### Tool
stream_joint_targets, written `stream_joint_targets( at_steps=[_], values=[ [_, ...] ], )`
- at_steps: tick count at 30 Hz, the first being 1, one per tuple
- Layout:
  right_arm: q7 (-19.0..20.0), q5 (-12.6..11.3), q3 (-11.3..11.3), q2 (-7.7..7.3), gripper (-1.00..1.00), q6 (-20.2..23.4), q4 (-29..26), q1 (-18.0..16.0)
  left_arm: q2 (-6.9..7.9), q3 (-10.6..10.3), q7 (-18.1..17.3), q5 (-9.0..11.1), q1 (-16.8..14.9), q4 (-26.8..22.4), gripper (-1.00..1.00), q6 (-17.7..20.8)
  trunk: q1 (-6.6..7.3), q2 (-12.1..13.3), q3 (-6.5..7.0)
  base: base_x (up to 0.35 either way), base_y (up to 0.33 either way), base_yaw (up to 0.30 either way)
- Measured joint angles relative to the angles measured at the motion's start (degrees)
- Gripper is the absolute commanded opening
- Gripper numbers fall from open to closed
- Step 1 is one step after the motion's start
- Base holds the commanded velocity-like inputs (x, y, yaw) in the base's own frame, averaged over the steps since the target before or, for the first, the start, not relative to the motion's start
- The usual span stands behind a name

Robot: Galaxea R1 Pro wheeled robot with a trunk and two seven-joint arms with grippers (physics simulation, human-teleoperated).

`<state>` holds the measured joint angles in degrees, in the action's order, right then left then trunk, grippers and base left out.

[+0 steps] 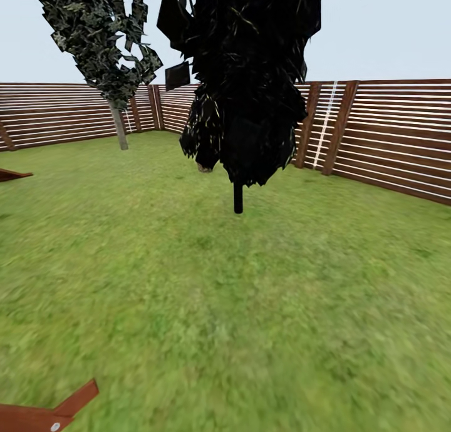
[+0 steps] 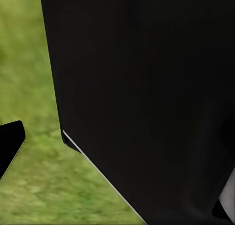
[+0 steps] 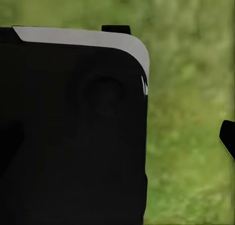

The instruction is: Take the three Easter eggs out of the wicker basket on the lawn in the garden, then place them on the lawn next to a single tree (choose any tree) so that all three eggs are next to the same tree and none are left in the basket.

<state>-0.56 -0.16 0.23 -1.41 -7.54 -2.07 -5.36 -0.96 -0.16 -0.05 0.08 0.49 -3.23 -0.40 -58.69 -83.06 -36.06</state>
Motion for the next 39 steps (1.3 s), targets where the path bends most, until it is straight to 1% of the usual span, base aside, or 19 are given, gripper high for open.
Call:
stream_joint_targets(
  at_steps=[21,25,39],
  values=[
    [0.05,0.17,0.08,-0.19,1.0,0.0,0.0,0.01,0.0,0.0,0.0,0.0,0.0,0.03,1.0,0.0,0.0,0.0,0.0,0.339,0.0,0.007],
    [0.08,0.23,0.08,-0.17,1.0,0.0,0.0,0.01,0.0,0.0,0.0,0.0,0.0,0.02,1.0,0.0,0.0,0.0,0.0,0.339,0.0,0.203],
    [0.05,0.24,0.08,-0.1,1.0,0.0,0.0,-0.01,0.0,0.0,0.02,0.0,0.0,0.01,1.0,0.0,0.0,0.0,0.0,0.339,0.0,0.285]
  ],
)
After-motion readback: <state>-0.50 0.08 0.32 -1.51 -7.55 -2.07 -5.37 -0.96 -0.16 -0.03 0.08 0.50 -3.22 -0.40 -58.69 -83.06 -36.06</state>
